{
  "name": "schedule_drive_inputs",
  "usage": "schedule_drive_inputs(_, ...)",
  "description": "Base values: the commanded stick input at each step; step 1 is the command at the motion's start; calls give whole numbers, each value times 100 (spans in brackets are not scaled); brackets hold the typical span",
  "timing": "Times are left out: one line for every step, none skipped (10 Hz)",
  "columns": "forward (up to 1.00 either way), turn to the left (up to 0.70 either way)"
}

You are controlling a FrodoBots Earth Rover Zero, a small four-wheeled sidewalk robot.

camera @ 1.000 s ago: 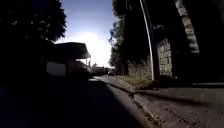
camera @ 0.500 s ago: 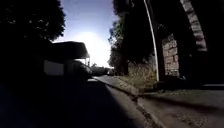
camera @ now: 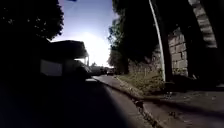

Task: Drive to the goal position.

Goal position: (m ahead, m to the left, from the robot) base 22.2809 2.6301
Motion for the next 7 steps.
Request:
schedule_drive_inputs(85, 0)
schedule_drive_inputs(85, 0)
schedule_drive_inputs(85, 0)
schedule_drive_inputs(85, 0)
schedule_drive_inputs(85, 0)
schedule_drive_inputs(85, 0)
schedule_drive_inputs(85, 7)
